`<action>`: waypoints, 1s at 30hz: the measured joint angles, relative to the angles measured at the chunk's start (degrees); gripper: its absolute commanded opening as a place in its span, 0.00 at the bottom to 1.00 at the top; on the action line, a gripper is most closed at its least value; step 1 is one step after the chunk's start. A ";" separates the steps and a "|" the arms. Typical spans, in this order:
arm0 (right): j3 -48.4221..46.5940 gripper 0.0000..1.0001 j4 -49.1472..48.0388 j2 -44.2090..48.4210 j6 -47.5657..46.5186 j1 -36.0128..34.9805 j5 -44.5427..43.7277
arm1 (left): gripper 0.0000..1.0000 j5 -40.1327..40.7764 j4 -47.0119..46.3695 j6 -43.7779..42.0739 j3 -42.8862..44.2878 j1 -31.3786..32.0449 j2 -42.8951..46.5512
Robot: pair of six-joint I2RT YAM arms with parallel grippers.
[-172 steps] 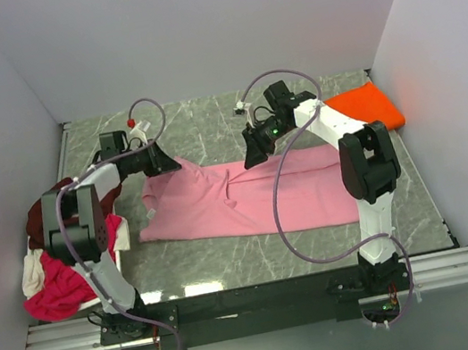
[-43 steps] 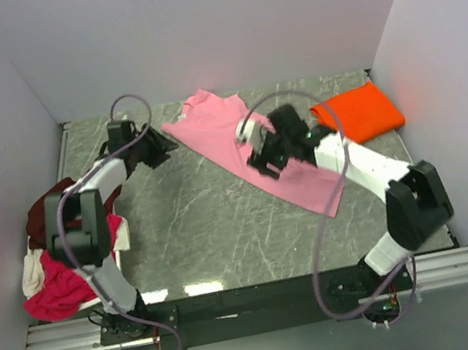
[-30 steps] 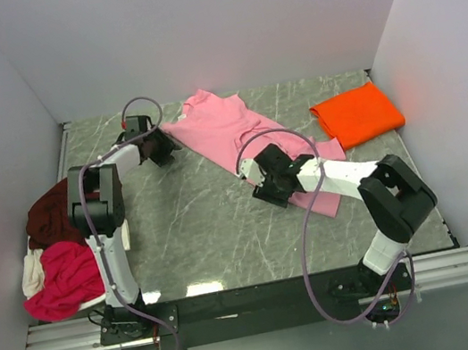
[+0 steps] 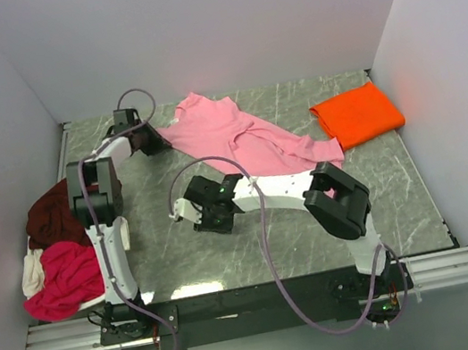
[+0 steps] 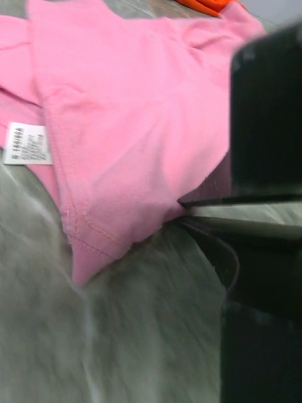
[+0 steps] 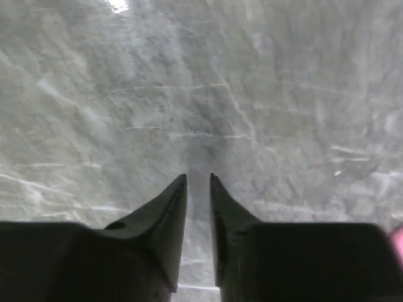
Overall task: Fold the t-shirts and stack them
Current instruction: Fold the tshirt
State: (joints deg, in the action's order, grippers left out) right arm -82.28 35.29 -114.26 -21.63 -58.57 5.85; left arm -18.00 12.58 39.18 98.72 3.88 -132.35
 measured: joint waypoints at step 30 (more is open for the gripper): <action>25.24 0.00 -5.03 16.04 -10.71 19.15 -11.78 | 0.49 -4.79 -8.68 -8.26 -17.49 -2.19 19.93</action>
State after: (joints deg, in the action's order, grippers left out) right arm -57.04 30.26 -98.21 -32.34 -39.42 -5.93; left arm -22.79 3.90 30.92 81.23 1.69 -112.42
